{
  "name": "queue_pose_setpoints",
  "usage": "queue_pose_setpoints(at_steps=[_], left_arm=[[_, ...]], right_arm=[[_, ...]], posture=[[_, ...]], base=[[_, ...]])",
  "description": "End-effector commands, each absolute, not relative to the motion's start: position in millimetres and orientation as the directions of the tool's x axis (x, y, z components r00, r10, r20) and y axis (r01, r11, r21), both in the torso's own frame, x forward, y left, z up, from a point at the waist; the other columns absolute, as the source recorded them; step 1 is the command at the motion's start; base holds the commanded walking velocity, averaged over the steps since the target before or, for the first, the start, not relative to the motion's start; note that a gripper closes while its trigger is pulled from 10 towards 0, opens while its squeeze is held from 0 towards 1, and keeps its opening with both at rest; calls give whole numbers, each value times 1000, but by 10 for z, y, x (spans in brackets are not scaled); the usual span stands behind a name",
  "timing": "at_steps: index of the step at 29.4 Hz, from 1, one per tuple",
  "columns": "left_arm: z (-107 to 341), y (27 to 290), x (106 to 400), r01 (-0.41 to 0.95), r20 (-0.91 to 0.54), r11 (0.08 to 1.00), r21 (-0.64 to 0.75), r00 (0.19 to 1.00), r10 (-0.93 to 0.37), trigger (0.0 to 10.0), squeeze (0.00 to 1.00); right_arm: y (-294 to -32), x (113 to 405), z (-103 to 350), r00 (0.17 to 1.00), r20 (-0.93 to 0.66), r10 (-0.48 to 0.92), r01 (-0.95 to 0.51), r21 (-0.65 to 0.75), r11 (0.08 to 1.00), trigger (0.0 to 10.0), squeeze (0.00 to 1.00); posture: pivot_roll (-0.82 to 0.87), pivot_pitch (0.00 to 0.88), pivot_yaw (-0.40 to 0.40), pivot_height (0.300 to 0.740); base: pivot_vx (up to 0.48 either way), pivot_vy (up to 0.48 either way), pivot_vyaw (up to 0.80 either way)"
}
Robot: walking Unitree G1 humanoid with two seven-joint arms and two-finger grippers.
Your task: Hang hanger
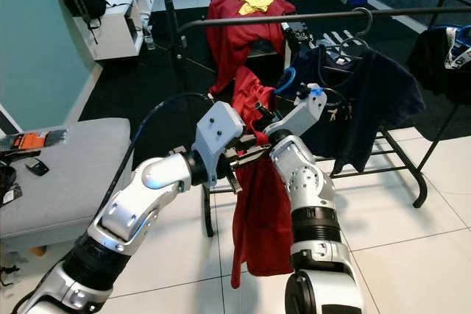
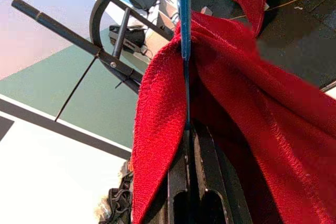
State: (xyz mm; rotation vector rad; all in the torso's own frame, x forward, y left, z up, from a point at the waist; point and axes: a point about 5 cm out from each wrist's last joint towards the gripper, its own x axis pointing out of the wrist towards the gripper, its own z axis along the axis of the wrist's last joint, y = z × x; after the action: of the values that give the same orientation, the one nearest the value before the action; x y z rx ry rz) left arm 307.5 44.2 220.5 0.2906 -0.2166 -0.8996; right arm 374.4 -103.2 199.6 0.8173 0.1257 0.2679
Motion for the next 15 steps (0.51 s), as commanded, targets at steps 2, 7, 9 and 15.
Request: queue_pose_setpoints(at_steps=[2,7,9,15], left_arm=[[2157,1071,3413,493,-2,816,302,856,-516,10000,0],[2106,1191,3415,484,-40,824,294,868,-495,10000,0],[2069,1258,3426,461,-67,837,295,884,-463,10000,1000],[1952,1454,3481,357,-146,871,337,934,-326,10000,0]], right_arm=[[-742,3624,1921,904,-31,426,-270,731,627,10000,0],[-823,3633,1849,914,-62,400,-234,727,646,10000,0],[-867,3639,1829,918,-71,390,-223,721,656,10000,0],[-974,3632,1792,925,-95,369,-203,697,688,10000,0]], posture=[[63,68,40,740],[65,67,37,740],[65,67,37,740],[63,66,37,740]], base=[[0,0,0],[0,0,0],[0,0,0],[0,0,0]])
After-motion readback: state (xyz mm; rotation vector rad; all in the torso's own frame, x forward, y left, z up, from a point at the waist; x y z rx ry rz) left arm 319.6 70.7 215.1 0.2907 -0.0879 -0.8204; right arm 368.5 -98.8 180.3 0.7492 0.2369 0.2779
